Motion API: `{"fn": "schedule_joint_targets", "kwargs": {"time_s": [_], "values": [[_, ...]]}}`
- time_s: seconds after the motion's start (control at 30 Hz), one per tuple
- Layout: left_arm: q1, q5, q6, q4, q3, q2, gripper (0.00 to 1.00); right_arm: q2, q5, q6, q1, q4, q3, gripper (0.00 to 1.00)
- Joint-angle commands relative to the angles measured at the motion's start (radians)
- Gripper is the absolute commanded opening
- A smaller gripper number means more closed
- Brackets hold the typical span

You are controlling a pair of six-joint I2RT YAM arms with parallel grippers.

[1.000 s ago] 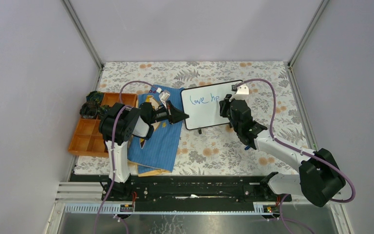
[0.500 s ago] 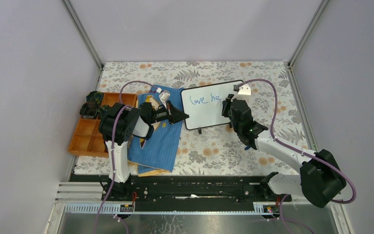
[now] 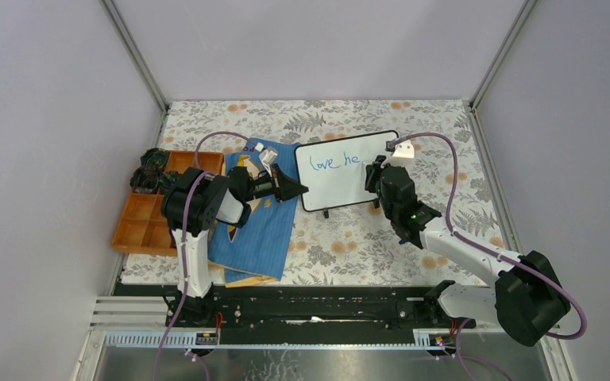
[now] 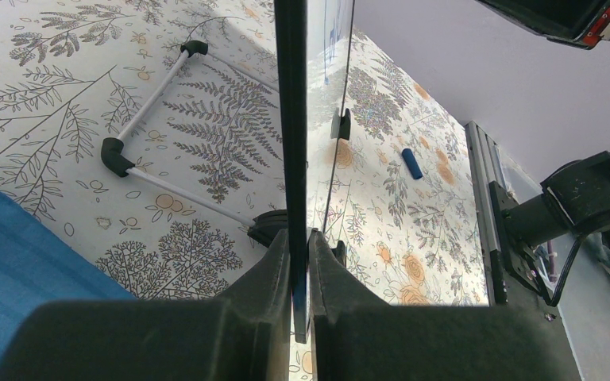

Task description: Write a sentence on the whiteboard

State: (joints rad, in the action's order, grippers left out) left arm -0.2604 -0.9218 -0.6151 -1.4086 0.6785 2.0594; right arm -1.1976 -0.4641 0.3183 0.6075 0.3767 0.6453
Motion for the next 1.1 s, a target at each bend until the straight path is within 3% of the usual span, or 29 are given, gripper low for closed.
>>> {"fn": "schedule_joint_targets", "kwargs": {"time_s": [0.0,1.07], "values": [[0.015,0.040,0.077,0.122,-0.024,0.040,0.00,0.023,-0.054,0.012,-0.017,0.063,0.015,0.00],[0.015,0.038,0.078,0.122,-0.024,0.041,0.00,-0.031,-0.028,0.038,-0.039,0.099,0.055,0.00]]}}
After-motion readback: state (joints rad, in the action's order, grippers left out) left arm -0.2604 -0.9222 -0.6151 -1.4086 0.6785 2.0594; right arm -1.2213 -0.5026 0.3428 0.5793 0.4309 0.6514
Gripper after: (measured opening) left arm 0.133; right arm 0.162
